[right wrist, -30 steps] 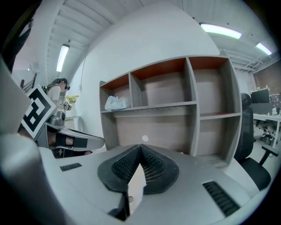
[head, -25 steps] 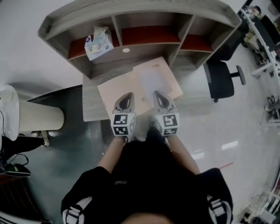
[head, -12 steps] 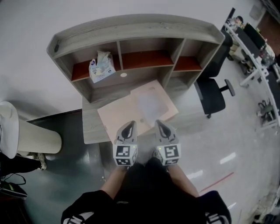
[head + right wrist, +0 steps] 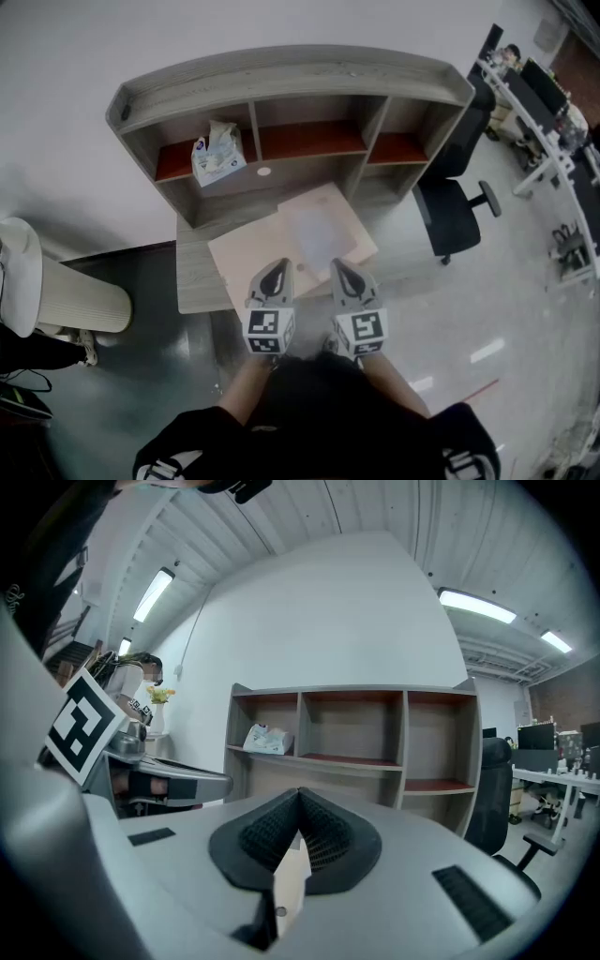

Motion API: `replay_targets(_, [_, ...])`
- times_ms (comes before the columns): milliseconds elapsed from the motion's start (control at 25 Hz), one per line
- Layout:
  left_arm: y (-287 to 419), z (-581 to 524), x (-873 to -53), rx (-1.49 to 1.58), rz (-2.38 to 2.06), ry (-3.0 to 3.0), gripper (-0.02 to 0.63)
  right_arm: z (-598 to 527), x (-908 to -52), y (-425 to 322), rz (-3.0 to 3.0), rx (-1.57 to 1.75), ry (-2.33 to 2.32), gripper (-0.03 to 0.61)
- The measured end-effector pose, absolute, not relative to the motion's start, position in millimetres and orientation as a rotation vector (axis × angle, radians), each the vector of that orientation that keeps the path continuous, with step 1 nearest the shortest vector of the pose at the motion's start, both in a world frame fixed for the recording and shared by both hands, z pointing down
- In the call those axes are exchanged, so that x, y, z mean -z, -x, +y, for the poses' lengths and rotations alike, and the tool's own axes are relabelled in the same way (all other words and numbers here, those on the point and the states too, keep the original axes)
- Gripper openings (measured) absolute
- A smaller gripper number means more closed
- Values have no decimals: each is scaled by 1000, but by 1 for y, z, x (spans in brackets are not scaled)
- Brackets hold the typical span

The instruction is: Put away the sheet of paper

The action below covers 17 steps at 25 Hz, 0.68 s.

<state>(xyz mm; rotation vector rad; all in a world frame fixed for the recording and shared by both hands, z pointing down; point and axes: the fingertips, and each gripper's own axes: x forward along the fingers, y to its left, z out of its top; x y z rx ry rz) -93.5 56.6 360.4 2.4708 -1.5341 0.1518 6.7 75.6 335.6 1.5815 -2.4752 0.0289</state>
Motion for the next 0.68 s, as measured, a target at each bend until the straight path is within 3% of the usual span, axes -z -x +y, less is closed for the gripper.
replay_targets(680, [69, 40, -355, -186, -1574, -2472, 46, 53, -333, -32, -2530, -36, -1568, 17])
